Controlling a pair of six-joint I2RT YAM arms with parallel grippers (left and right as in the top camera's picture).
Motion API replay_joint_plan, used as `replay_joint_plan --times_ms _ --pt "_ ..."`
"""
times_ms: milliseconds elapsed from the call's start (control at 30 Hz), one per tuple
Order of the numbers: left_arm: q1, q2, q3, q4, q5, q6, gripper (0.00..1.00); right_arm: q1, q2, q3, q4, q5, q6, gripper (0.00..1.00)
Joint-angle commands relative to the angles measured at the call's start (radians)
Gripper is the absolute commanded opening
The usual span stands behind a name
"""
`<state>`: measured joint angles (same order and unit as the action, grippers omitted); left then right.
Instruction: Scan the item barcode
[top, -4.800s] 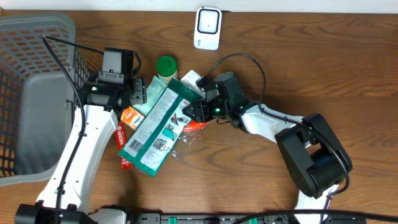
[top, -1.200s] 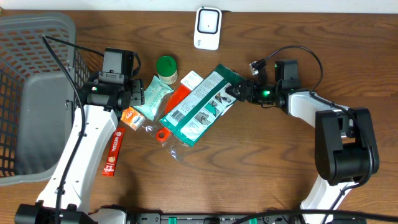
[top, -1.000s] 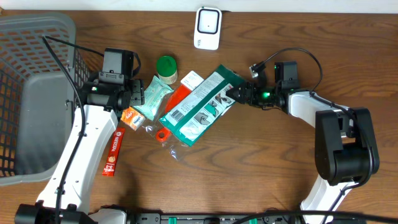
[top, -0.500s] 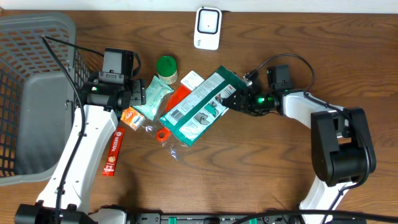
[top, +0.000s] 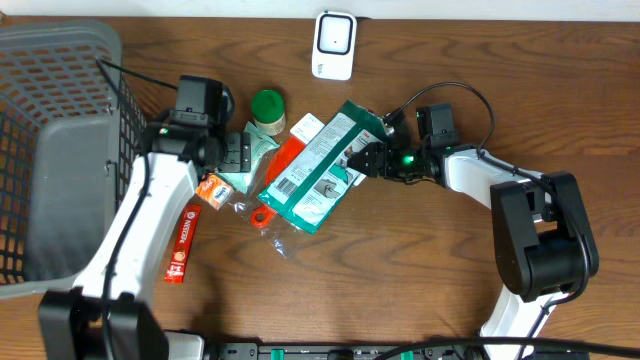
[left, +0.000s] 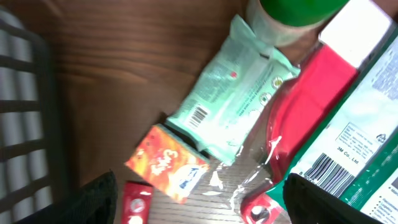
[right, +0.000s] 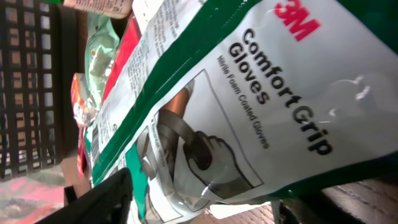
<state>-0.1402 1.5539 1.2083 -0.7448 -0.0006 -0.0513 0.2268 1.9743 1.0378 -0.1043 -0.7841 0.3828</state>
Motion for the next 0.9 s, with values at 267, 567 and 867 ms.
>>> replay_joint_plan --times_ms 267,567,867 --pt "-0.001 0.182 -0.014 0.043 0.470 -0.033 0.85 0.006 0.008 0.007 0.016 0.024 0.006 0.63" --pt "-0.001 0.272 -0.014 0.024 0.624 -0.032 0.84 0.007 0.008 0.008 0.043 0.024 0.006 0.57" --pt "-0.001 0.352 -0.014 0.032 0.667 -0.033 0.82 0.007 0.008 0.008 0.045 0.016 0.006 0.38"
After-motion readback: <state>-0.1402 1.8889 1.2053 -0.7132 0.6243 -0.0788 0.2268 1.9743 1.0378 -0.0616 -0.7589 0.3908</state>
